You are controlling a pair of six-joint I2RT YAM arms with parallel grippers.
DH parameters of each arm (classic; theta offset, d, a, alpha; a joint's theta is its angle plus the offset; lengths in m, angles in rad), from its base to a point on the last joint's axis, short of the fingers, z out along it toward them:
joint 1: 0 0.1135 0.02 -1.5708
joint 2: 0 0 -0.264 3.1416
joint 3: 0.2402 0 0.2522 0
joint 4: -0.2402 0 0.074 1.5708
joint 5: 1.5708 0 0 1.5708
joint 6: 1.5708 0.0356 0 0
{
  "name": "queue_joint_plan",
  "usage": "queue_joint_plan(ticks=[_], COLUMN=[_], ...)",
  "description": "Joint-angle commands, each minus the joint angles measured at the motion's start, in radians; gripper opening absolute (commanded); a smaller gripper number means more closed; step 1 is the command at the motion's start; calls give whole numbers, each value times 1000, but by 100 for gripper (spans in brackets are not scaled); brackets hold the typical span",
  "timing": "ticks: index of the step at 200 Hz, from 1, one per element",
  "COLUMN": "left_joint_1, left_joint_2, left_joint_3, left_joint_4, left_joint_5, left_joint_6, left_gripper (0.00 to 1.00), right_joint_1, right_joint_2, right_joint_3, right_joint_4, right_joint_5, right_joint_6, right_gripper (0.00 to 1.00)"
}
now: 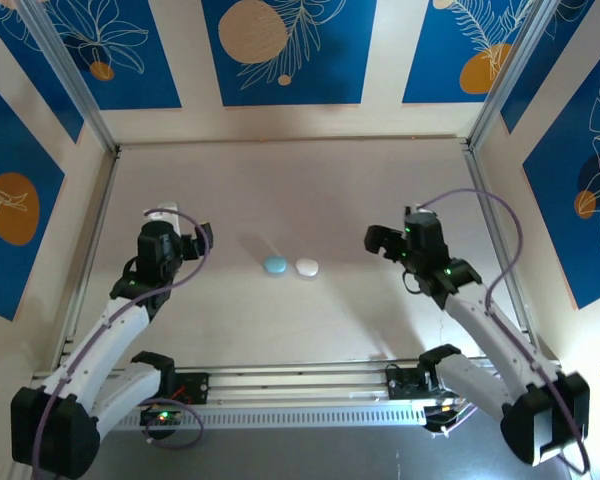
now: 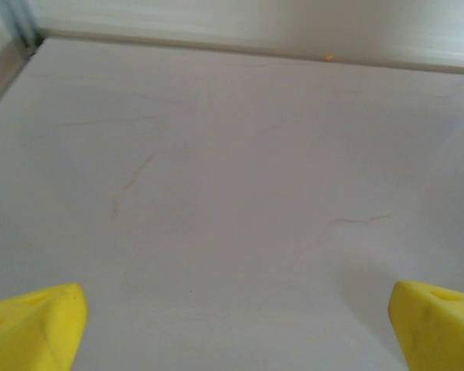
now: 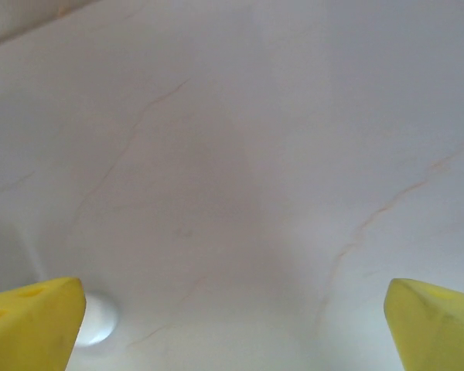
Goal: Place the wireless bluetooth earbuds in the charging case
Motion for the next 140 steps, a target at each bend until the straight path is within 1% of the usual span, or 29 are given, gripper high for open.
queue_joint_plan(ticks=[1,17,39,61,81,100,107,122,140], left_joint_1=[51,83,139,153,155,155,155,156,156], left_joint_2=[36,59,109,160,243,349,370,410,453], left_joint_3=[-64,-111,-175,-252,-286,-268,-245,-231,-232], left_joint_4=[140,216,342,526,676,758,743,786,863], left_joint_5=[32,13,90,123,145,126,135,134,125], left_joint_6=[127,149,191,219,238,232,232,233,239], left_gripper=[100,100,100,100,100,100,100,100,100], right_joint_1=[-109,-172,-233,-314,-378,-393,-394,-394,-384], right_joint_2=[-102,-143,-139,-99,-45,35,73,143,232], right_joint_3=[-146,-241,-313,-387,-430,-461,-463,-439,-423], right_joint_4=[222,333,428,573,689,834,879,912,1004], right_joint_5=[-44,-64,-46,-66,-106,-105,-101,-119,-133], right_joint_6=[-107,-157,-198,-224,-203,-207,-215,-217,-246], right_gripper=[99,99,99,99,99,99,99,99,99])
